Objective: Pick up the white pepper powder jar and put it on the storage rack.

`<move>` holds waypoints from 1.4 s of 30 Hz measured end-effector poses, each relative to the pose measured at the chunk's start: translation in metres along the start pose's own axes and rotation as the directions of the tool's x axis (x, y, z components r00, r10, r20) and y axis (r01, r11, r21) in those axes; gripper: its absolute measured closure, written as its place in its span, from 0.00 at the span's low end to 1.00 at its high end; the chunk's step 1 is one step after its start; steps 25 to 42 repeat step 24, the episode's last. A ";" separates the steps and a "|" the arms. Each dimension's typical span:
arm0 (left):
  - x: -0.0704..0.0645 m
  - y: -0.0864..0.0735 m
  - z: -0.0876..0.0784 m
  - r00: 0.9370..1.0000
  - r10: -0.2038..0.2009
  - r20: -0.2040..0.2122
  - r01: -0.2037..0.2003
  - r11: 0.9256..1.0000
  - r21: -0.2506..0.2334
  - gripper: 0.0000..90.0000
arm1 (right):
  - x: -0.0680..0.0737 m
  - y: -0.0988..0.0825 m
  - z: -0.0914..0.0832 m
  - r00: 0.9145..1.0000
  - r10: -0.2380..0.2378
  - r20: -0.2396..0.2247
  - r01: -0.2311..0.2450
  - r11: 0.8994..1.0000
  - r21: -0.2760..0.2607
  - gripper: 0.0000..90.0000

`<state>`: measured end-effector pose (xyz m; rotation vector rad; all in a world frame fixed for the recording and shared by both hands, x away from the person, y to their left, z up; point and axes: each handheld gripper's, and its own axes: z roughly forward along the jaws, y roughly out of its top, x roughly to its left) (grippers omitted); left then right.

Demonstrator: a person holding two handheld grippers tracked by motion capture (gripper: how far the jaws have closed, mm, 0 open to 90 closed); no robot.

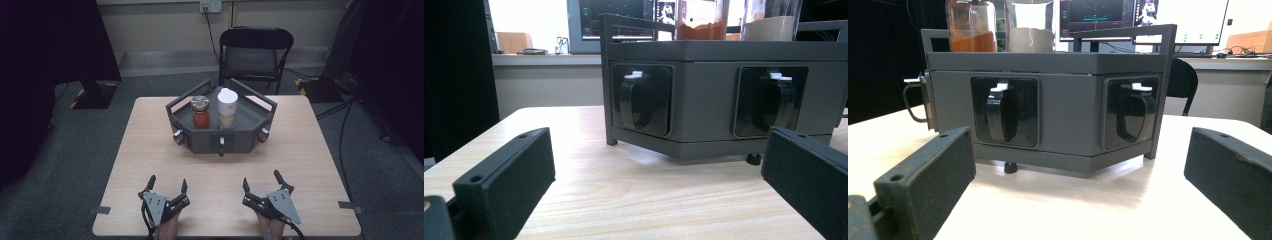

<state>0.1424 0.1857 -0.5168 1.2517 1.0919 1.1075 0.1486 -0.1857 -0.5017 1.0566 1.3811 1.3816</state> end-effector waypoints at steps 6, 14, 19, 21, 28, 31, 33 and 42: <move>0.000 0.000 0.000 1.000 0.000 0.000 0.000 1.000 0.000 0.00 | 0.002 -0.006 0.000 1.000 0.007 0.010 -0.007 1.000 0.006 0.00; 0.000 0.000 0.000 1.000 0.000 0.000 0.000 1.000 0.000 0.00 | 0.003 -0.007 -0.001 1.000 0.009 0.017 -0.009 1.000 0.013 0.00; 0.000 0.000 0.000 1.000 0.000 0.000 0.000 1.000 0.000 0.00 | 0.003 -0.007 -0.001 1.000 0.003 0.013 -0.003 1.000 0.014 0.00; 0.000 0.000 0.000 1.000 0.000 0.000 0.000 1.000 0.000 0.00 | 0.003 -0.008 -0.001 1.000 0.002 0.013 -0.002 1.000 0.014 0.00; 0.000 0.000 0.000 1.000 0.000 0.001 0.000 1.000 0.000 0.00 | 0.003 -0.008 -0.001 1.000 0.001 0.014 -0.001 1.000 0.012 0.00; 0.000 0.000 0.000 1.000 0.000 0.001 0.000 1.000 0.000 0.00 | 0.003 -0.008 -0.001 1.000 0.001 0.014 -0.001 1.000 0.012 0.00; 0.000 0.000 0.000 1.000 0.000 0.001 0.000 1.000 0.000 0.00 | 0.003 -0.008 -0.001 1.000 0.001 0.014 -0.001 1.000 0.012 0.00; 0.000 0.000 0.000 1.000 0.000 0.001 0.000 1.000 0.000 0.00 | 0.003 -0.008 -0.001 1.000 0.001 0.014 -0.001 1.000 0.012 0.00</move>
